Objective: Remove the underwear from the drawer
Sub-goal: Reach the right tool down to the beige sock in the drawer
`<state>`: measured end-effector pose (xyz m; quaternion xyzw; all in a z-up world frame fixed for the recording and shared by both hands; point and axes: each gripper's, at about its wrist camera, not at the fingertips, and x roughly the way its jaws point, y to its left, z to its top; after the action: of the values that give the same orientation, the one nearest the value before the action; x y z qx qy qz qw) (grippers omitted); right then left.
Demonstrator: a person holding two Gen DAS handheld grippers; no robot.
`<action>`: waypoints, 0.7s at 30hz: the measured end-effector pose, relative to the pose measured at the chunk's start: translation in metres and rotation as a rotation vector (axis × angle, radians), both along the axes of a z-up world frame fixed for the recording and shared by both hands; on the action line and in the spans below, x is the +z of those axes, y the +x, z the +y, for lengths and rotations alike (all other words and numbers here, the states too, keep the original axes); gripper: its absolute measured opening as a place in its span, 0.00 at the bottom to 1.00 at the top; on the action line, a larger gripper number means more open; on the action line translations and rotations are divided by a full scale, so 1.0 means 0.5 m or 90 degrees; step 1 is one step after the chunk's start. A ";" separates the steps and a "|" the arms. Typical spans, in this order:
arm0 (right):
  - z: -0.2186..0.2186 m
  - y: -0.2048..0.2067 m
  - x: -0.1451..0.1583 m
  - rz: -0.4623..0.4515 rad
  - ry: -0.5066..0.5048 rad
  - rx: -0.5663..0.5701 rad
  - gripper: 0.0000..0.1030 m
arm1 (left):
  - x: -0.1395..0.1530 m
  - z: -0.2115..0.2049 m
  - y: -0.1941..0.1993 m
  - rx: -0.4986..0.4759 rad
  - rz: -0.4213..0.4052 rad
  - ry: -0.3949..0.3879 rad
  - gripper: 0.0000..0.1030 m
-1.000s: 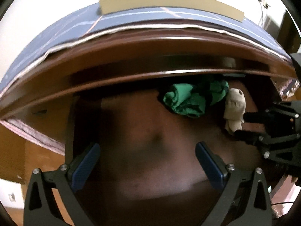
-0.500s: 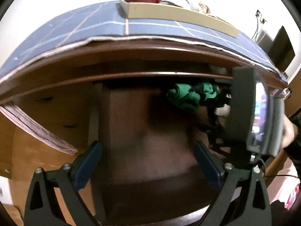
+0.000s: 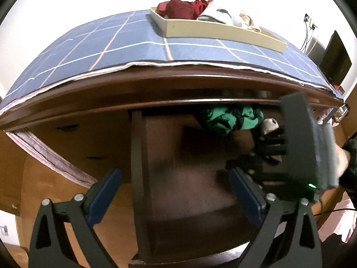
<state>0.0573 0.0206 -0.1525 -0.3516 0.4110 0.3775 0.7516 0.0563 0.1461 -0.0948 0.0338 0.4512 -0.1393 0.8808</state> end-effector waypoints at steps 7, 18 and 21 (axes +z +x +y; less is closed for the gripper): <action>-0.053 0.013 -0.017 -0.190 -0.113 -0.072 0.05 | -0.008 0.000 0.002 -0.001 0.011 -0.011 0.96; -0.068 0.107 -0.065 -0.187 -0.156 -0.116 0.05 | -0.009 0.000 0.003 0.006 0.015 -0.014 0.96; -0.067 0.110 -0.052 -0.156 -0.155 -0.104 0.05 | -0.013 -0.002 0.006 0.007 0.019 -0.017 0.96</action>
<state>0.1121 -0.0131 -0.1786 -0.4486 0.3866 0.2169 0.7760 0.0594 0.1451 -0.1015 0.0173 0.4627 -0.1414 0.8750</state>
